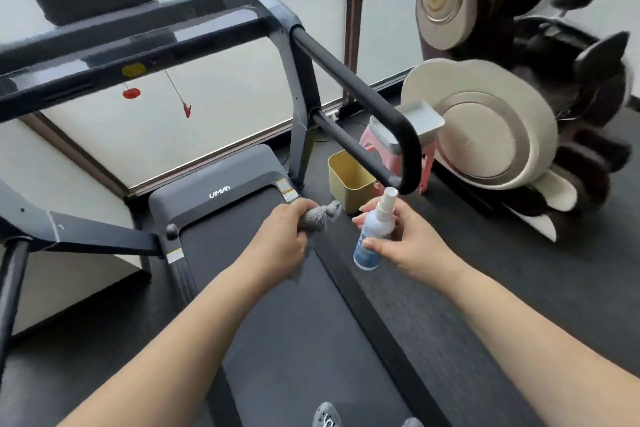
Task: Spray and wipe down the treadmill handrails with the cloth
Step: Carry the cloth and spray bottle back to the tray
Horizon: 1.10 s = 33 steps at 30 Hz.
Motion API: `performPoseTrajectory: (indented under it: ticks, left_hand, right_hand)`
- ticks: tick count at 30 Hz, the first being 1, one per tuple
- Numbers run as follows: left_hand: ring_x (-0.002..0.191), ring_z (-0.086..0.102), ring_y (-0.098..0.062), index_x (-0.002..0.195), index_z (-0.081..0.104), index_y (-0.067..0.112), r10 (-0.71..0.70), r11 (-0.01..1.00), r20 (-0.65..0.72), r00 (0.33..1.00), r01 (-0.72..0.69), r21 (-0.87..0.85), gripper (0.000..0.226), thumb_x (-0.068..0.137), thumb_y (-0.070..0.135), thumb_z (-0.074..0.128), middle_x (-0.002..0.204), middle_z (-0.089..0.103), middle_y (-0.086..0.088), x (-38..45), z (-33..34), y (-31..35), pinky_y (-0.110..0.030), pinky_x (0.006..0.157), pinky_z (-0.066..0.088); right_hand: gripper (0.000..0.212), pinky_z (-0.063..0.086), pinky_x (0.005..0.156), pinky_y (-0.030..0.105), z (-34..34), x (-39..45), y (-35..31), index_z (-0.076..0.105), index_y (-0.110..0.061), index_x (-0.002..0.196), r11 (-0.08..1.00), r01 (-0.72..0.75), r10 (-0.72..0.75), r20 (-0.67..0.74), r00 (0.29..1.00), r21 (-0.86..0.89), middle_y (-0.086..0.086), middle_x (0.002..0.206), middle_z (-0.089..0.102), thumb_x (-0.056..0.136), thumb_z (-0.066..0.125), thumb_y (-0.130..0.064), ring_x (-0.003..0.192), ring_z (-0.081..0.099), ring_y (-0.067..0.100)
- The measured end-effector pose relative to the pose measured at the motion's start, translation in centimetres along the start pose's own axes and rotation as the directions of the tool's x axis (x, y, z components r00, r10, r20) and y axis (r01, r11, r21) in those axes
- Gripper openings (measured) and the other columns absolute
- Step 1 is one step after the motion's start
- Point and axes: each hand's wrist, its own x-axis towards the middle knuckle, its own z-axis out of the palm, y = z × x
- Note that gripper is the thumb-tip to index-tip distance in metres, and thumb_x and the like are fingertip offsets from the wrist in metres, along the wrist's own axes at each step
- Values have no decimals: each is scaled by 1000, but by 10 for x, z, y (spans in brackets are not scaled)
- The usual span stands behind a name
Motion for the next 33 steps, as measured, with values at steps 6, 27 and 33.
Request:
performPoseTrajectory:
  ticks: [6, 27, 33]
  left_hand:
    - [90, 59, -20, 115, 53, 38, 23, 1000, 65, 998, -24, 7, 38, 88, 11, 48, 96, 63, 5, 6, 57, 64, -33, 77, 50]
    - [100, 53, -17, 110, 67, 20, 247, 966, 269, 931, -259, 12, 46, 75, -3, 47, 99, 54, 3, 80, 198, 229, -21, 81, 37]
    - [96, 53, -17, 114, 62, 25, 313, 944, 288, 905, -330, 13, 43, 80, 1, 49, 109, 62, 0, 113, 209, 249, -23, 77, 37]
  right_hand:
    - [41, 52, 96, 35, -76, -49, 23, 59, -38, 105, 999, -40, 40, -88, 995, 9, -8, 107, 73, 78, 74, -11, 107, 65, 24]
    - [48, 50, 99, 33, -244, -119, 84, 56, -23, 120, 983, -156, 185, -493, 850, 101, -10, 117, 70, 79, 75, -7, 111, 64, 10]
    - [45, 50, 99, 35, -272, -107, 89, 57, -18, 115, 982, -143, 190, -573, 797, 127, -11, 115, 71, 76, 78, -6, 108, 65, 9]
